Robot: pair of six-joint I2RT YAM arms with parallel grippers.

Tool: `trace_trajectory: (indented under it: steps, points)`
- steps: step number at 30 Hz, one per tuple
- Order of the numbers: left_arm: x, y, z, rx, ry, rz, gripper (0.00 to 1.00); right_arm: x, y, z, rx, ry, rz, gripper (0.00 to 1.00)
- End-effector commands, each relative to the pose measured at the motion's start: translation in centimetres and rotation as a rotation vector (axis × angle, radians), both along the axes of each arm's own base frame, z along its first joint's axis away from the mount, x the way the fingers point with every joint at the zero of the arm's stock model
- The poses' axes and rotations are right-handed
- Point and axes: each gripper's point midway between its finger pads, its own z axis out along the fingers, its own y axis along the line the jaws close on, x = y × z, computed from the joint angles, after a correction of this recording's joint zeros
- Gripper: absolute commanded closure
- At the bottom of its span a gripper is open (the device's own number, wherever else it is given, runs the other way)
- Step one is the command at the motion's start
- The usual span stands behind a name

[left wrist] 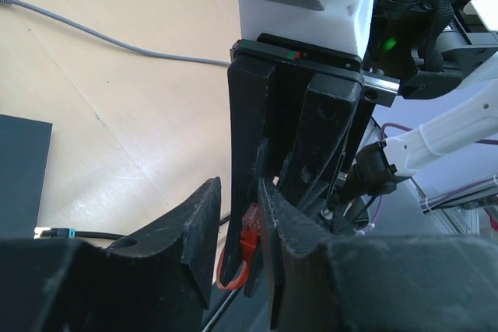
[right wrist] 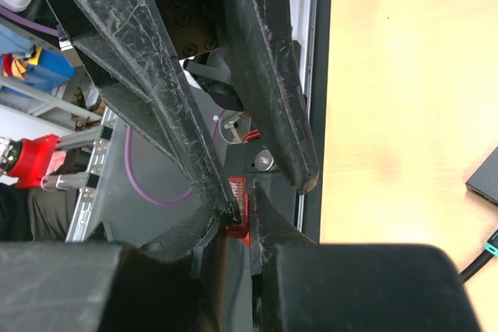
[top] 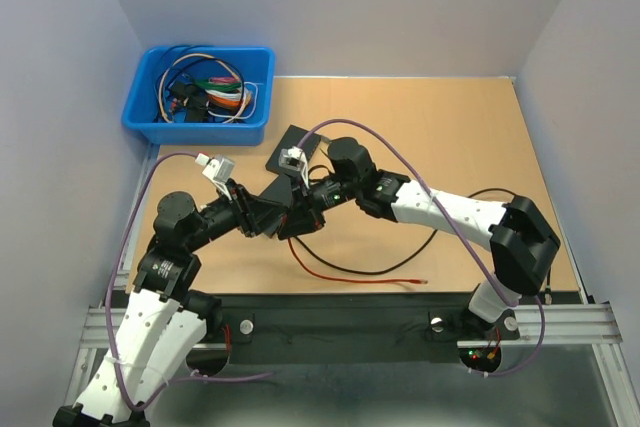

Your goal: Insert the plug into the switch port

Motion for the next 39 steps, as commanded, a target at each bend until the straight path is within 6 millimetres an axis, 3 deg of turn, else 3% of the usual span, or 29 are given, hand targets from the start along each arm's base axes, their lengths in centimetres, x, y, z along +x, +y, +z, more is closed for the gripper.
trace_trajectory:
  steps: [1, 9, 23, 31, 39]
  points:
    - [-0.7, -0.2, 1.6, -0.004, -0.056, -0.034, 0.61, 1.8, 0.6, 4.6, 0.129, -0.086, -0.025, 1.00]
    - [-0.8, 0.0, 1.9, -0.009, -0.074, -0.024, 0.61, 2.2, -0.3, 5.9, 0.200, -0.047, -0.029, 1.00]
    - [-0.4, -0.2, 2.1, -0.033, -0.071, -0.019, 0.61, 2.0, 0.1, 5.5, 0.209, -0.020, 0.009, 1.00]
    - [-0.8, -0.5, 5.1, -0.092, -0.158, -0.041, 0.61, 1.9, 0.2, 4.6, 0.197, 0.001, 0.013, 1.00]
    - [-0.6, -0.6, 5.8, -0.112, -0.175, -0.040, 0.61, 1.8, 0.3, 4.5, 0.197, 0.007, 0.022, 1.00]
